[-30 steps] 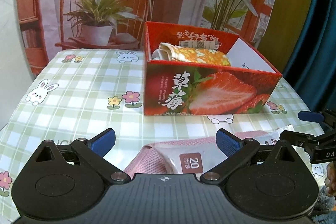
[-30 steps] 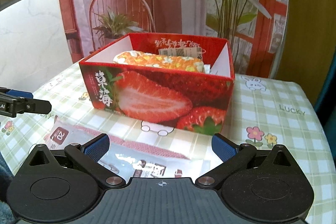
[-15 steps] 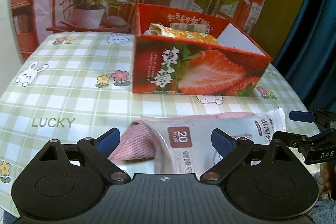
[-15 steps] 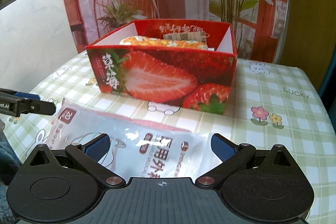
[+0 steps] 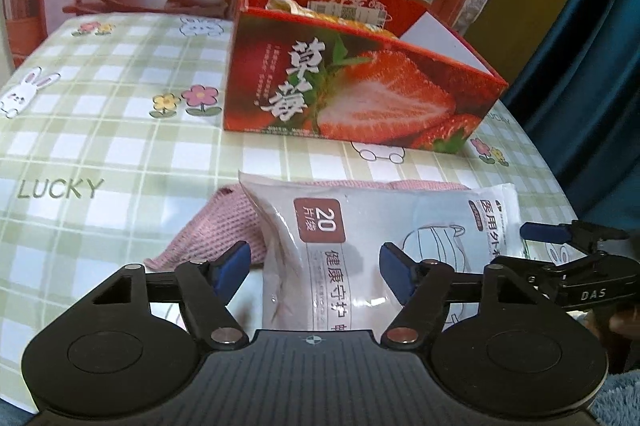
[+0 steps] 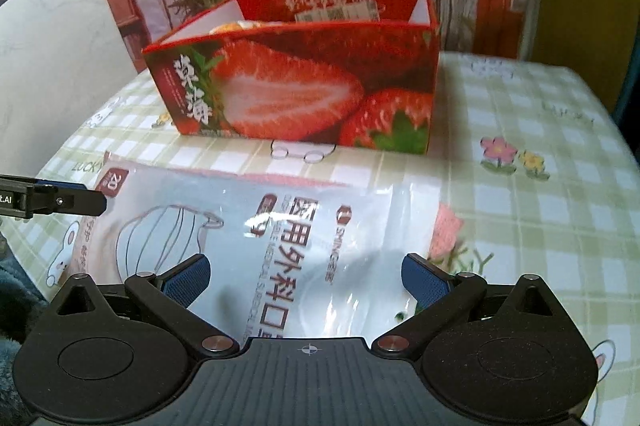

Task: Organize soft objects
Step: 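Lower both tools onto the white mask bag and close them, then lift the mask bag with both tools into the red box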

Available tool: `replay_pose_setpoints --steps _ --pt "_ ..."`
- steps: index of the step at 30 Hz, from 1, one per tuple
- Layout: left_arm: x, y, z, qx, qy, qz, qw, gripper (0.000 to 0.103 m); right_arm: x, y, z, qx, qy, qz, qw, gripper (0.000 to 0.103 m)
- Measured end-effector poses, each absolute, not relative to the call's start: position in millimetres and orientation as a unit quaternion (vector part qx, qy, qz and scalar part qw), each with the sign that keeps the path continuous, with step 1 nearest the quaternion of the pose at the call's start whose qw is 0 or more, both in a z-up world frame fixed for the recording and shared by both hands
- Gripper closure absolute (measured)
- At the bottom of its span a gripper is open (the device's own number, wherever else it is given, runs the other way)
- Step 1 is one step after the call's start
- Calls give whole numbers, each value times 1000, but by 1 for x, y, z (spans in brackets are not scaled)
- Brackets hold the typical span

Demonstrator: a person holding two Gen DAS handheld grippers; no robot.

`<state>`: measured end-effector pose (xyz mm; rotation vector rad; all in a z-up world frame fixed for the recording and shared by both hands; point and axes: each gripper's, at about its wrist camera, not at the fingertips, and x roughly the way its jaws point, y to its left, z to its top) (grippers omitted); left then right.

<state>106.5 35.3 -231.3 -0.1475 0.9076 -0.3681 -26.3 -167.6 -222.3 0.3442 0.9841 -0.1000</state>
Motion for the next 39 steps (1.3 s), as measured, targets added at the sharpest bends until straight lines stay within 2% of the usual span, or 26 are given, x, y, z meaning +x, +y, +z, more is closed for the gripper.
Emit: replay_pose_setpoints --steps 12,24,31,39 --pt "113 35 -245 -83 459 -183 865 35 -26 -173 -239 195 493 -45 847 3" --pt "113 36 -244 -89 450 -184 869 41 -21 -173 -248 220 498 -26 838 3" --pt "113 38 -227 -102 417 -198 881 43 -23 -185 -231 254 463 -12 849 25" --pt "121 43 -212 -108 391 -194 893 48 -11 -197 -208 228 433 -6 872 42"
